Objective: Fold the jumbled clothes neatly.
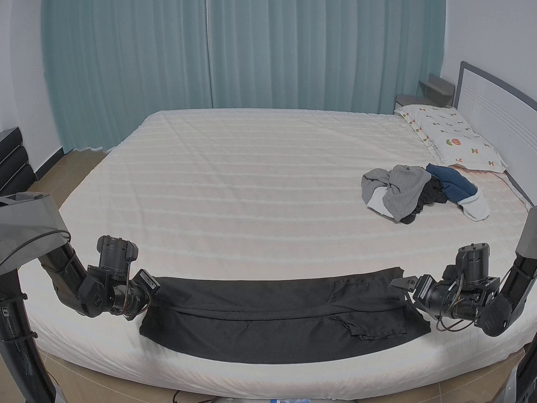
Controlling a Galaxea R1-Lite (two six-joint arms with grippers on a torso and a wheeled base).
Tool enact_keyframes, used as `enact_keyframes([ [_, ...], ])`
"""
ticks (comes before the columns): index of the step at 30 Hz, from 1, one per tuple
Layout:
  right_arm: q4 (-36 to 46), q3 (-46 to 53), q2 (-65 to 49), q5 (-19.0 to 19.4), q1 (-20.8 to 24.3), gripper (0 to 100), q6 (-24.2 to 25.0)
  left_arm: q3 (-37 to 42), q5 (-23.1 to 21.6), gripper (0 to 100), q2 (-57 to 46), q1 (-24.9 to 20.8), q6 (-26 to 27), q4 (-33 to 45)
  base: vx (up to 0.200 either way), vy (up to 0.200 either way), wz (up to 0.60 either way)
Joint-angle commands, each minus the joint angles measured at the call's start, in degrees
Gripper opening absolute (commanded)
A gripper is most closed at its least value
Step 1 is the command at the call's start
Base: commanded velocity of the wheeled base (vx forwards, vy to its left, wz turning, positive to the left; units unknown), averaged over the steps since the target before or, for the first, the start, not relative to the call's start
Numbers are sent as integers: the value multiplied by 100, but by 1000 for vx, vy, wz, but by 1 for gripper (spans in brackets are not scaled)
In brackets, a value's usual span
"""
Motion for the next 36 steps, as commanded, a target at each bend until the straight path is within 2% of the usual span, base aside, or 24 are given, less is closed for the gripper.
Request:
enact_keyframes([
  [1,17,76,-85,-29,30,100,51,6,31,0,130,16,7,-3,0,0,0],
  [12,105,243,-156,-99,74,100,209,68,83,0,-222,34,-2,-3,0,0,0],
  [16,176,252,-76,-301,188,100,376,68,83,0,-380,34,-2,-3,0,0,0],
  [22,167,155,91,-380,443,100,613,68,83,0,-406,43,-19,-3,0,0,0],
  [23,176,23,231,-530,531,100,736,76,83,0,-406,43,-28,-12,0,0,0],
  [28,176,-205,627,-802,724,100,982,76,75,0,-406,43,-54,-117,0,0,0],
  [36,167,-486,969,-846,733,100,1123,94,83,0,-389,34,-177,-364,0,0,0],
])
